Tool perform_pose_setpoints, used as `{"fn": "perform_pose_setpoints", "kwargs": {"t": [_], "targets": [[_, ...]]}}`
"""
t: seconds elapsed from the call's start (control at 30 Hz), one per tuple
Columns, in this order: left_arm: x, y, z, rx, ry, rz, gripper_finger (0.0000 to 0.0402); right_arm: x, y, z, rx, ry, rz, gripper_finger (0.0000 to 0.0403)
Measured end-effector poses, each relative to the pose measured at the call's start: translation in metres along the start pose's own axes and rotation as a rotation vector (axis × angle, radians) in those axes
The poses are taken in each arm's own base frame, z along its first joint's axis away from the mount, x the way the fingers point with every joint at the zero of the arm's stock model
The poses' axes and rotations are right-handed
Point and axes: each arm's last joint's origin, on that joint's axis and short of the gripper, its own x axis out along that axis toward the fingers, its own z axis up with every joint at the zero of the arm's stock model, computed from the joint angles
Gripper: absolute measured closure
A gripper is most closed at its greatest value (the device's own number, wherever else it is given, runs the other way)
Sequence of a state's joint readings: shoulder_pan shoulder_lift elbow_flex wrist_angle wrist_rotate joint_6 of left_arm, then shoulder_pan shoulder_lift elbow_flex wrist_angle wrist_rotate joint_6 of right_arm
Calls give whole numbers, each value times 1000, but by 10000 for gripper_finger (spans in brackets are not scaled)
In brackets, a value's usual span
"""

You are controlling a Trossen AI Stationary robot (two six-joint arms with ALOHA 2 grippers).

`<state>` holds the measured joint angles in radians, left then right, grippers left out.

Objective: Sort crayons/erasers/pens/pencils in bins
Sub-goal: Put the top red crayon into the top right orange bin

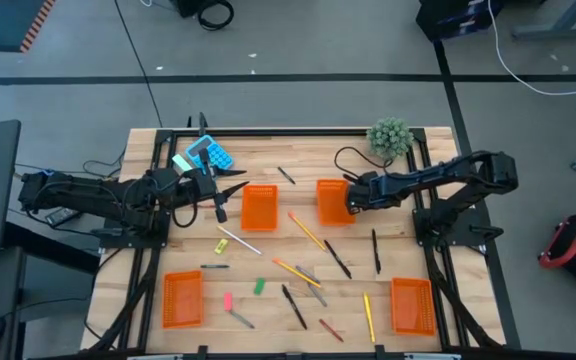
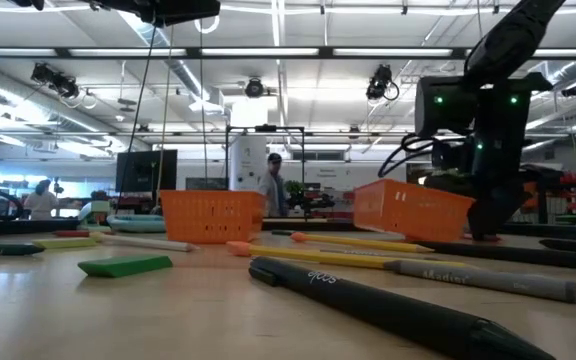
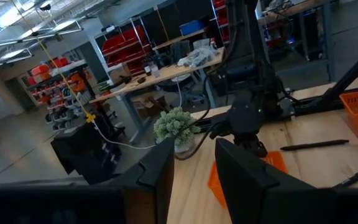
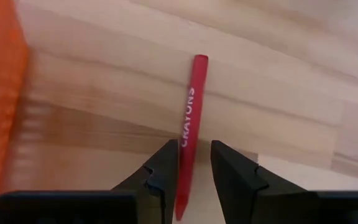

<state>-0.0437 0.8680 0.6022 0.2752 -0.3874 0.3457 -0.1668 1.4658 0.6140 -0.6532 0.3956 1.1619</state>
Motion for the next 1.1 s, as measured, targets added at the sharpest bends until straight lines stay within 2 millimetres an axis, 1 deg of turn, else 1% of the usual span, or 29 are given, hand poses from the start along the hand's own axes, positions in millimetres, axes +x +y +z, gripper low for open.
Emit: {"fn": "perform_pose_setpoints", "kwargs": {"t": [0.27,0.53,0.67,0.9,0.97,1.1], "targets": [[0,0,0,-8,0,0,269,0,1,-4,-19,-8,4,300],[0,0,0,-21,1,0,276,-1,1,-3,-26,-5,7,301],[0,0,0,-21,1,0,278,-1,2,-3,-25,-2,11,316],[0,0,0,-19,4,-1,273,-1,2,-3,-27,-4,14,365],[0,0,0,-19,4,-1,273,-1,2,-3,-30,-8,11,370],[0,0,-1,-19,5,-1,278,-1,2,-3,-38,-17,5,367]]}}
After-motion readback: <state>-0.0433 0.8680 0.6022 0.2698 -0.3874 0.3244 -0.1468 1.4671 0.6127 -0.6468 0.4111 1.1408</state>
